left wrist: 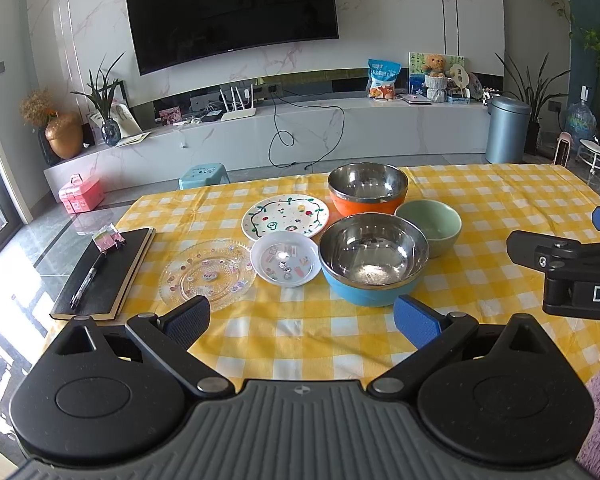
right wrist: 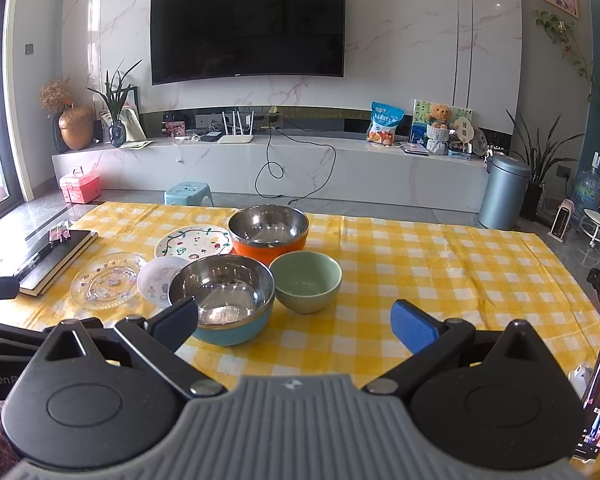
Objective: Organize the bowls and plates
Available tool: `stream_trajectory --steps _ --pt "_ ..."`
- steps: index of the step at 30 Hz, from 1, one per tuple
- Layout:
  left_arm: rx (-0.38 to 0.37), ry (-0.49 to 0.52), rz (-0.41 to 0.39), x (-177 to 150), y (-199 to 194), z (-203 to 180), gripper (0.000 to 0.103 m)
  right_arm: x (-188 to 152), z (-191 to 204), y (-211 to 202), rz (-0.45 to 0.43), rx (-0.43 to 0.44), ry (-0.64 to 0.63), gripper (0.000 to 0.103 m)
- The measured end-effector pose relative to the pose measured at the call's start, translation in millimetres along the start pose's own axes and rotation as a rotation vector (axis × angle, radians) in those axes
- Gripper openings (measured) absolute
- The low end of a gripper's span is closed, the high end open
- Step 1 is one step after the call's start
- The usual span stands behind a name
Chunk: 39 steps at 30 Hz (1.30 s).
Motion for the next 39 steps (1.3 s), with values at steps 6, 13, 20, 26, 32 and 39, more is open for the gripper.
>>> stream_trajectory --steps 6,13,20,26,32,39 --pt "0.001 0.002 0.001 0.0 0.2 -0.1 0.103 1.4 0.7 2.1 0.002 -0.001 0.000 0.100" --pt "0.002 0.002 0.002 0.0 0.2 -0.1 0.103 1.2 0.8 2.2 0.003 -0.001 0.000 0.100" --pt "0.003 0.004 0.002 -0.1 0.2 0.0 0.103 1.0 1.0 2.4 0.004 -0.001 0.000 0.100" --pt "0.002 0.002 0.003 -0.2 0.1 0.2 0.103 1.2 1.0 2.6 0.005 -0.001 0.000 0.100" --pt "0.002 0.003 0.003 -0.4 0.0 0.4 0.103 1.1 1.1 2.9 0.006 -0.001 0.000 0.100" --pt "0.003 0.004 0.004 -0.4 -0.1 0.3 0.103 1.2 1.1 3.0 0.007 -0.001 -0.001 0.100"
Point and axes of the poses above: each gripper's, at about its wrist camera, not at the fingertips, and y roughly the way its jaws point, z to its left, x to its top, the point moved 6 cm from there along y, roughly the way its jaws point, and after that the axes turned 6 degrees about x, right-handed, at the moved point
